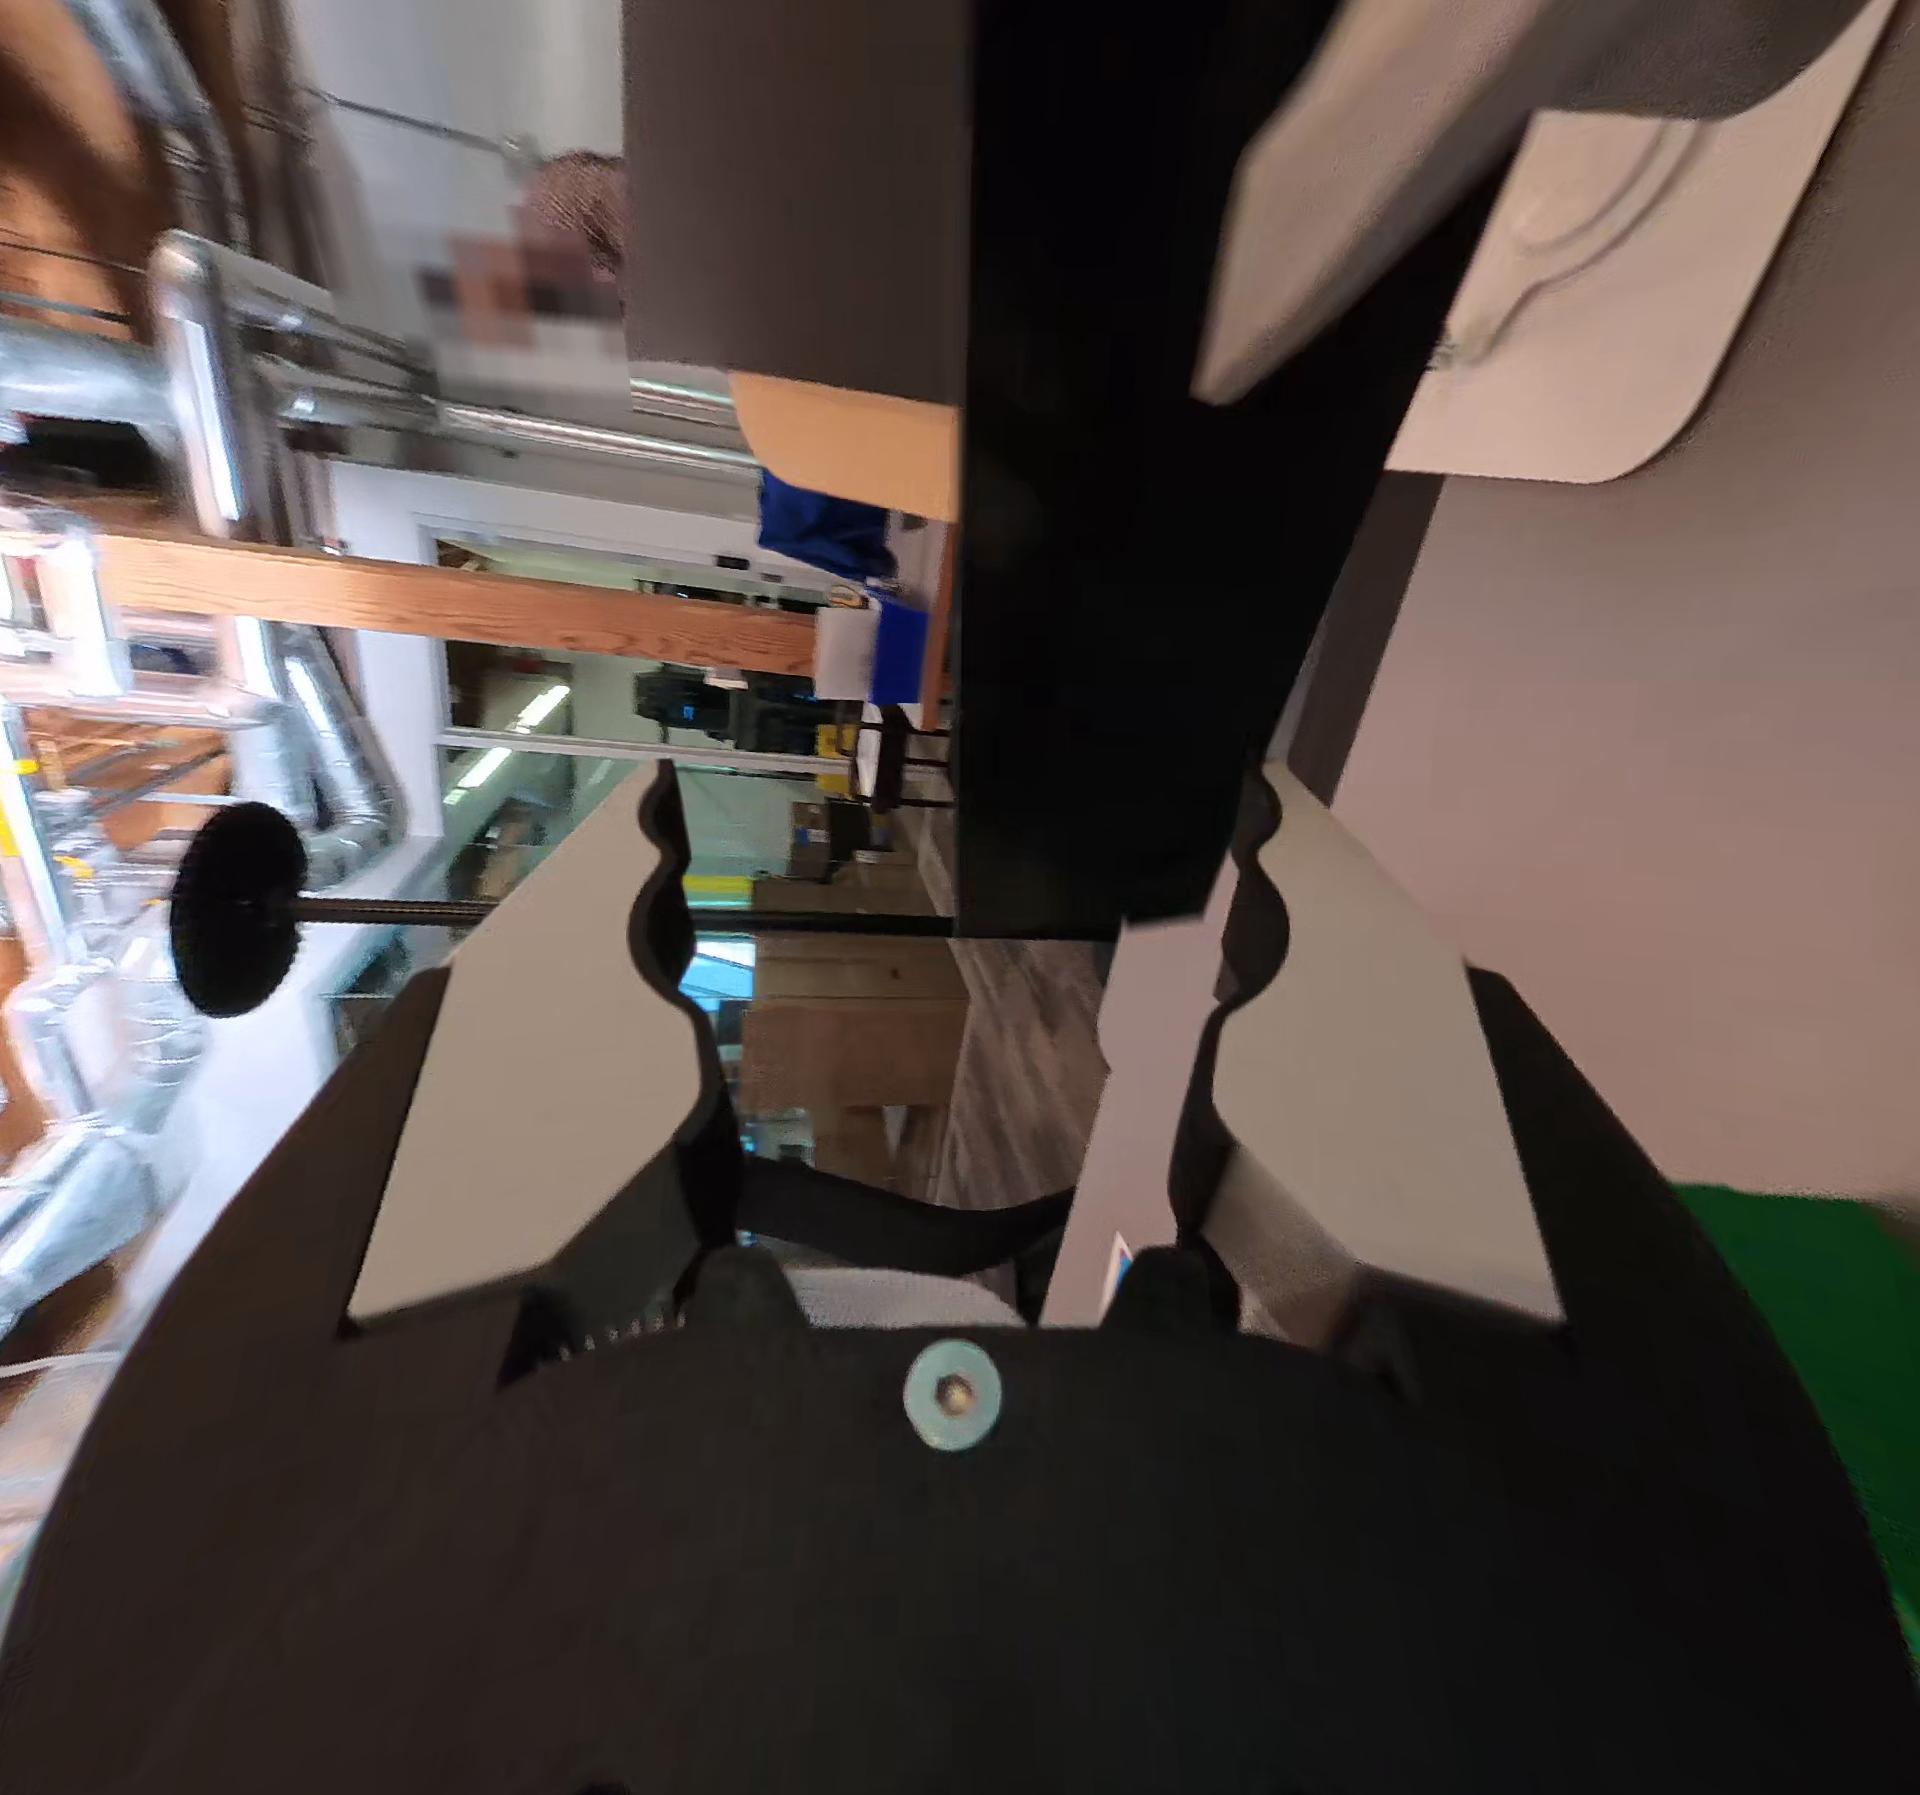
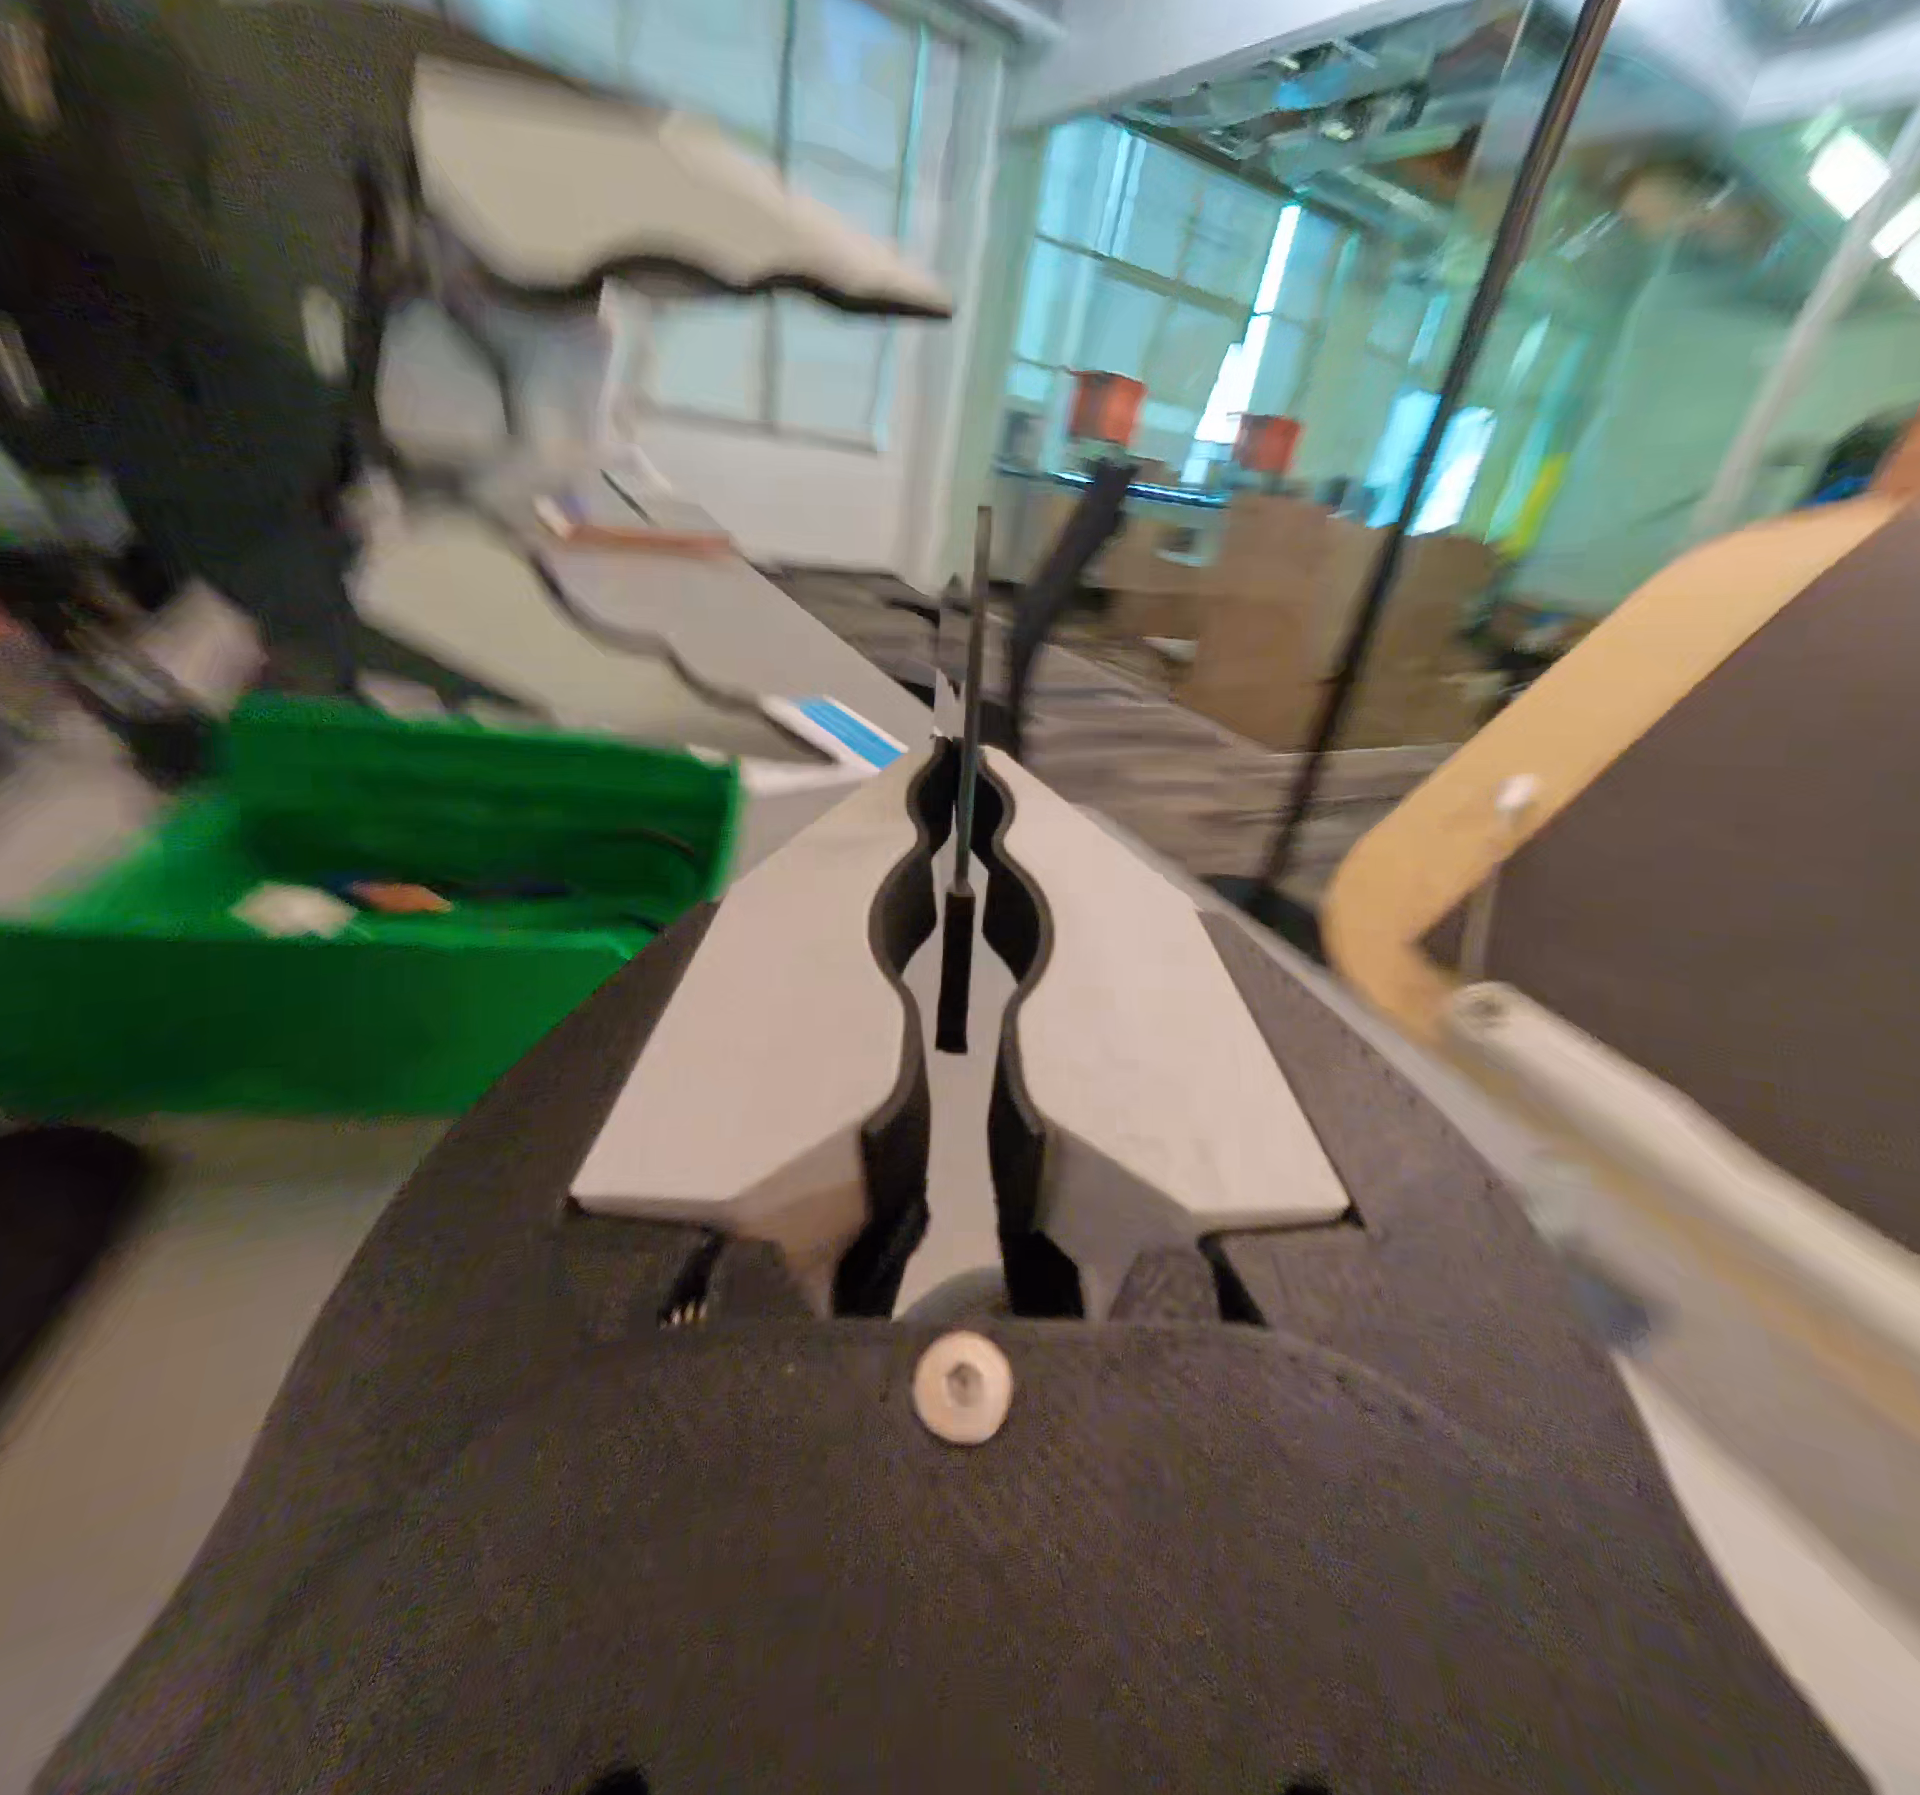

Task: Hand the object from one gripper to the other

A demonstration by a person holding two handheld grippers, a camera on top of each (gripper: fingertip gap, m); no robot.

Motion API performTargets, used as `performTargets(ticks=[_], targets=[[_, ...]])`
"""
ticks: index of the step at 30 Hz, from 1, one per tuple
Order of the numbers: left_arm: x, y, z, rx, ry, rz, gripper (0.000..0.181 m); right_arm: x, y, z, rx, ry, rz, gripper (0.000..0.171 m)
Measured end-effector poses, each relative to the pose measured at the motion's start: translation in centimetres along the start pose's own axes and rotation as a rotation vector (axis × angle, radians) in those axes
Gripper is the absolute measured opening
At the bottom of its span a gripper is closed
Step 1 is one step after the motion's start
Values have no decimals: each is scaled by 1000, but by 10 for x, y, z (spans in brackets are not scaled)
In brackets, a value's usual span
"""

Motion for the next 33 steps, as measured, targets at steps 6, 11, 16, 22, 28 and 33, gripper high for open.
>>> performTargets(ticks=[6, 11, 16, 22, 28, 33], targets=[[-17, -2, -28, -132, -159, -63, 92, 10, 9, -25, -192, -599, -248, 0], [-30, -1, -35, -141, -193, -135, 89, 12, 16, -37, -170, -665, -302, 0], [-36, -6, -45, -149, -222, -118, 76, 11, 16, -37, -191, -731, -347, 0], [-32, -18, -47, -218, -272, -59, 38, 9, 13, -32, -209, -798, -381, 0], [-37, -17, -36, -270, -317, -84, 1, 12, 15, -39, -219, -866, -396, 9], [-36, -15, -29, -202, -271, -90, 0, 7, 15, -38, -240, -829, -407, 25]])
Point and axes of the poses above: each gripper's, where its closed fingertips meet, y back along the fingers, x out of its underside, z = x × y across the jaws, the point moved 6 cm from there along y, back along the fingers, and after that the axes turned 11 degrees about -x, right-handed, at the moved point
